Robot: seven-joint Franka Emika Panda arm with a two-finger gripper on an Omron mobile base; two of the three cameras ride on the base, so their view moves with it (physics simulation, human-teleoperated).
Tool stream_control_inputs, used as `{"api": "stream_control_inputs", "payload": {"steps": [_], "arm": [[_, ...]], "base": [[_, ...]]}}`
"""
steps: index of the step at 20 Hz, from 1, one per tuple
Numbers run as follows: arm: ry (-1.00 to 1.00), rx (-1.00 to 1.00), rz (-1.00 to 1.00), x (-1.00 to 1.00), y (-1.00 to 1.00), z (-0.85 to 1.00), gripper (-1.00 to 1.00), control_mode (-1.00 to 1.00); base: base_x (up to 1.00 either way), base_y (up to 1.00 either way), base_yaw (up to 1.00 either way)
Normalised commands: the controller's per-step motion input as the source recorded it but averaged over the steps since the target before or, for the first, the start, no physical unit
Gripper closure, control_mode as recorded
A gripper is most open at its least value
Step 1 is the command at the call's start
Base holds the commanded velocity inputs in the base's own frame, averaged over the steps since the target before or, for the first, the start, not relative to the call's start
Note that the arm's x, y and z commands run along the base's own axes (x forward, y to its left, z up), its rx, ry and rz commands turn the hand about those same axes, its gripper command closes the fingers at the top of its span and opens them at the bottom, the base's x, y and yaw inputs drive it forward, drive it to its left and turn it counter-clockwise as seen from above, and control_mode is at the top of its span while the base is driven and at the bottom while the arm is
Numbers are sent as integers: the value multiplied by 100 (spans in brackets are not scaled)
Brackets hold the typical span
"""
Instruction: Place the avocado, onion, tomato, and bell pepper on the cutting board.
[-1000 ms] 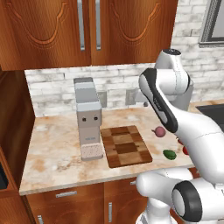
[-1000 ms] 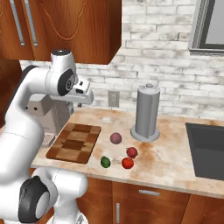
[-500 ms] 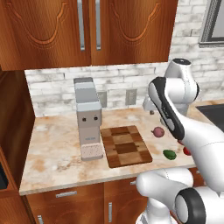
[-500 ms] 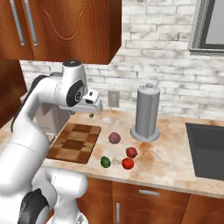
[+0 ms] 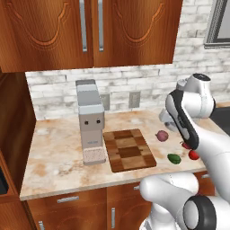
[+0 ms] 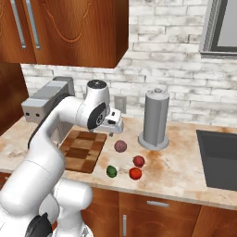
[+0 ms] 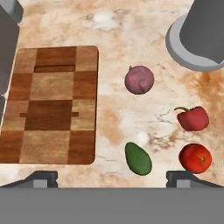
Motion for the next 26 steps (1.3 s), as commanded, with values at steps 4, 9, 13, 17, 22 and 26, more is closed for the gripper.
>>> {"api": "stream_control_inputs", "payload": {"steps": [4, 9, 13, 17, 22, 26], "arm": [[1, 1, 0, 0, -44, -38, -100, -100], [19, -5, 0, 5, -16, -36, -100, -100], [31, -2, -1, 22, 0, -24, -100, -100], [12, 0, 0, 5, 0, -30, -100, -100], [7, 0, 0, 0, 0, -43, -100, -100], [6, 0, 0, 0, 0, -47, -100, -100]], "base": [[0, 0, 0], [0, 0, 0], [0, 0, 0], [0, 0, 0], [0, 0, 0], [0, 0, 0]]}}
